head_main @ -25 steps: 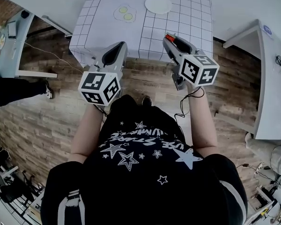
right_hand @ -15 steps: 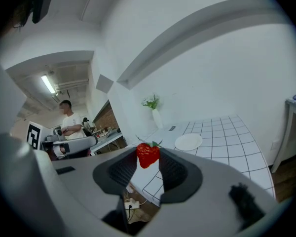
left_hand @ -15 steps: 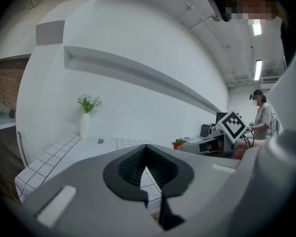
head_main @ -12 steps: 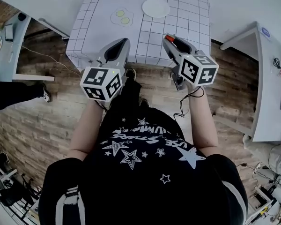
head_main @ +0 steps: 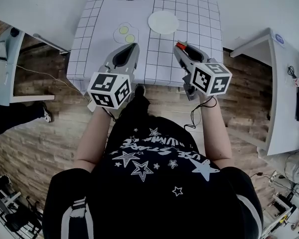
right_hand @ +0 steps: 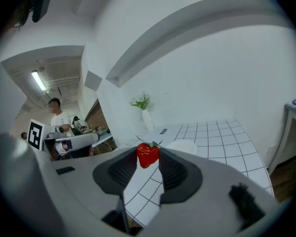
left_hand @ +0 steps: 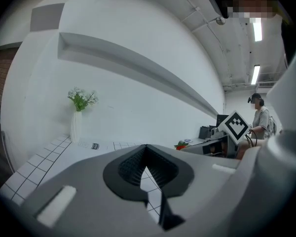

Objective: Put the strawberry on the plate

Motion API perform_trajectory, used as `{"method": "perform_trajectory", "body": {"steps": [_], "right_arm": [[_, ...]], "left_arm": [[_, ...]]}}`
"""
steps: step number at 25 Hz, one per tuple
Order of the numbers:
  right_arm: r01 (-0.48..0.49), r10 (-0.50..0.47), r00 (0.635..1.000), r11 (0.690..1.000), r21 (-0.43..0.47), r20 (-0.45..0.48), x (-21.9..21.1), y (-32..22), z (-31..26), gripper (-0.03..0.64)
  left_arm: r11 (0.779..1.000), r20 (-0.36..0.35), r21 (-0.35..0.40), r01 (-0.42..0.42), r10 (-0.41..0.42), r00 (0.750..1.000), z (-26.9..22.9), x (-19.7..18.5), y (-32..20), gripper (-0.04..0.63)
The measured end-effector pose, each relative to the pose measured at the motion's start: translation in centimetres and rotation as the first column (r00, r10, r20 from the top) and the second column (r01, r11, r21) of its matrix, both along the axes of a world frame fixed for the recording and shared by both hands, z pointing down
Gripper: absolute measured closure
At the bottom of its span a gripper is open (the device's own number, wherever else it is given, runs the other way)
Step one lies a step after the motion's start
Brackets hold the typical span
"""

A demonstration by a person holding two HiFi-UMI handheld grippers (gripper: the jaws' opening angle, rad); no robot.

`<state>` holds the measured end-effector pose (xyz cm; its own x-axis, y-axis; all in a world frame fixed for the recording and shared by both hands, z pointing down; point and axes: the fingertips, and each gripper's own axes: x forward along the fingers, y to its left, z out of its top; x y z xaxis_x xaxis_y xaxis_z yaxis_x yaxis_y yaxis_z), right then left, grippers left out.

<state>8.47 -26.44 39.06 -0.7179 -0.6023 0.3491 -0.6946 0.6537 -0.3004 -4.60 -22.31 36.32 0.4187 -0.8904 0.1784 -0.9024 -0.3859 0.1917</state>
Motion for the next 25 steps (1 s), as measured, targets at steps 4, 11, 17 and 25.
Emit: {"method": "perform_trajectory", "body": {"steps": [4,11,17,25], "right_arm": [[-0.022,0.022,1.0,1.0,-0.001,-0.006,-1.1,-3.6,-0.1,0.469],[-0.078,0.077,0.996,0.996,-0.03,-0.039,-2.4,-8.8,0.9,0.469],[-0.133,0.128,0.99,0.988,-0.077,-0.063,-2.9,-11.9,2.9,0.469],[-0.183,0.168,0.979,0.975,-0.13,-0.116,-3.3,-15.2,5.9,0.469]], "left_arm": [[1.0,0.006,0.006,-0.006,0.006,1.0,0.0,-1.6,-3.6,0.589],[0.998,0.009,-0.013,-0.055,0.055,0.998,0.6,-3.5,-9.6,0.589],[0.995,0.002,-0.037,-0.097,0.097,0.995,1.5,-4.2,-13.9,0.589],[0.983,-0.011,-0.09,-0.158,0.158,0.987,3.9,-4.1,-17.4,0.589]]}}
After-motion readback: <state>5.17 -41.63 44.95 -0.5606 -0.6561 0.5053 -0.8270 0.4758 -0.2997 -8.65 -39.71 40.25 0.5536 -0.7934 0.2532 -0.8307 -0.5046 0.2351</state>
